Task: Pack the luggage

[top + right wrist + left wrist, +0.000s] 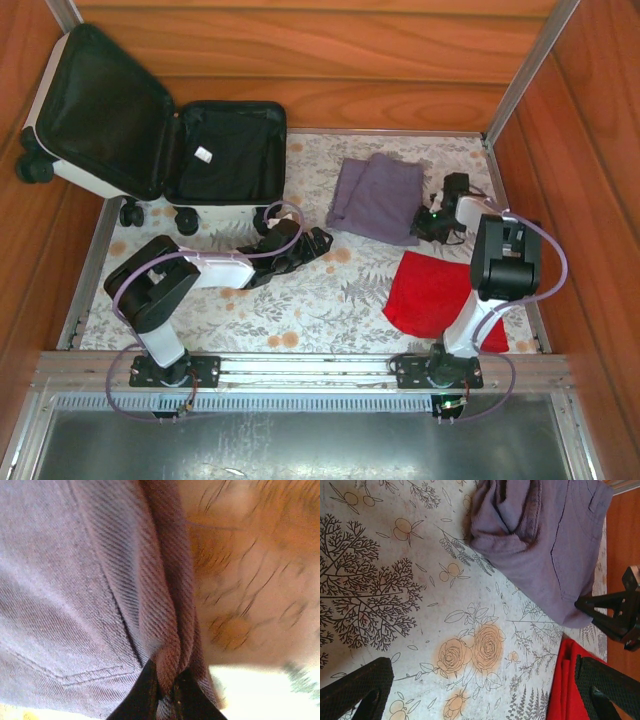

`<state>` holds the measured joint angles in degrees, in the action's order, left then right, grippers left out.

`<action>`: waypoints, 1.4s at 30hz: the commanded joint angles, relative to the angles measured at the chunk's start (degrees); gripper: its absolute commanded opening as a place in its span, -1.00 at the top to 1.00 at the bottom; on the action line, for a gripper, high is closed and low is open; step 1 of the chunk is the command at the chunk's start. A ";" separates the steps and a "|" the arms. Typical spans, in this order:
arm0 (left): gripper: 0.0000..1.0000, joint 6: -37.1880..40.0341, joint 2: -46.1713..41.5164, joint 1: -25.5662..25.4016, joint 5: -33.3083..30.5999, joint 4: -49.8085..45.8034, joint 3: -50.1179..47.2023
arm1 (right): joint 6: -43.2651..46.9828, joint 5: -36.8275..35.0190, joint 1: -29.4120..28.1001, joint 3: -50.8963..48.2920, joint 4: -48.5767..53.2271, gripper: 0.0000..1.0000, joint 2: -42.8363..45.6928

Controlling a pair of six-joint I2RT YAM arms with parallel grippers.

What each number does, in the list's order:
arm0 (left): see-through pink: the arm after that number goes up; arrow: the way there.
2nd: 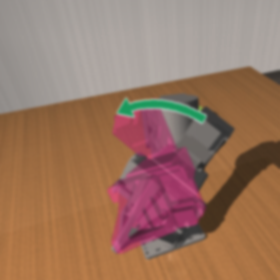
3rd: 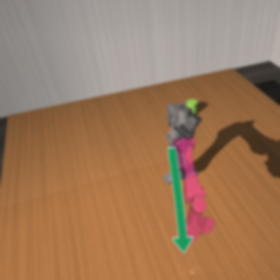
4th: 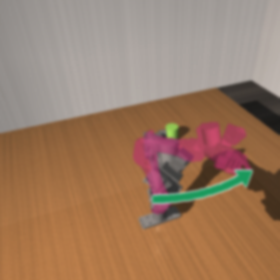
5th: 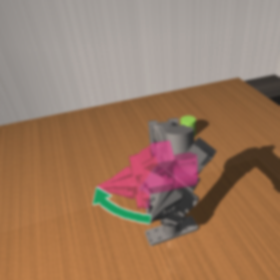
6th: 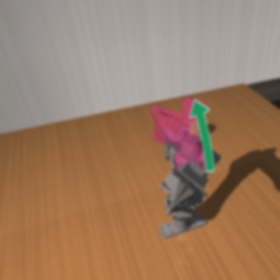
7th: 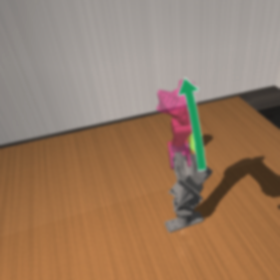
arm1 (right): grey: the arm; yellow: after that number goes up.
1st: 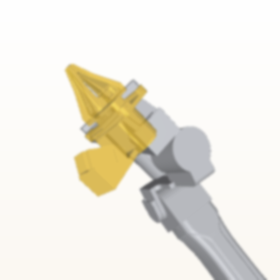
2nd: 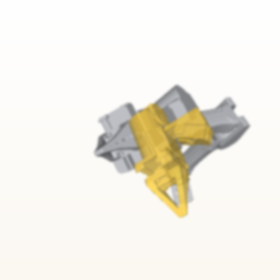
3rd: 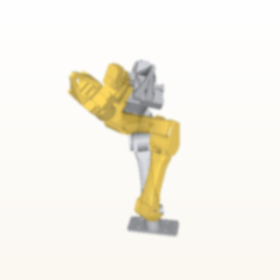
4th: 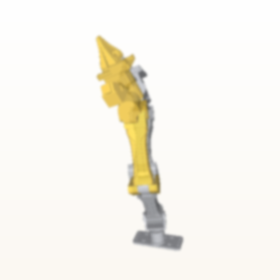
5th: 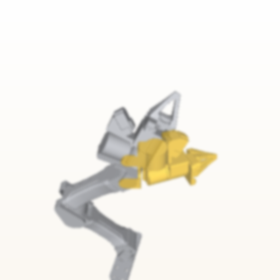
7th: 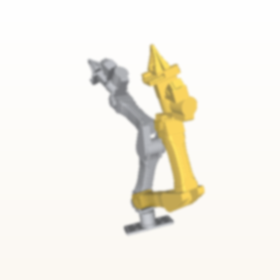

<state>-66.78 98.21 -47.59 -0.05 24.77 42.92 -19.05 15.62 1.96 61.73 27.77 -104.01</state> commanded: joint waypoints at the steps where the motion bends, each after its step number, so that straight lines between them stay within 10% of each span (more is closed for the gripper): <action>1: -0.96 -1.14 0.75 1.76 0.32 1.67 0.40 | -4.90 1.37 -6.72 -2.67 1.37 0.94 1.33; 9: -0.95 -1.56 -2.23 5.86 -0.74 2.21 -3.87 | -7.43 -0.23 -18.35 -0.08 2.82 0.13 2.25; 17: -0.91 -0.88 -7.28 7.40 -4.63 2.03 -8.80 | 4.07 -14.87 -20.90 -0.56 11.96 -0.23 12.50; 28: -0.87 -3.46 -7.50 7.69 -4.61 1.99 -9.53 | 20.09 -35.52 -36.28 6.89 15.24 -0.36 3.73; 42: -0.88 -4.25 -7.38 7.61 -2.86 2.03 -10.28 | 21.55 -43.00 -38.08 16.73 20.01 -0.43 -12.18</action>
<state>-69.54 91.22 -40.12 -3.14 26.15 32.71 1.61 -23.38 -35.99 77.65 46.26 -113.69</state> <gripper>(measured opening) 0.937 0.715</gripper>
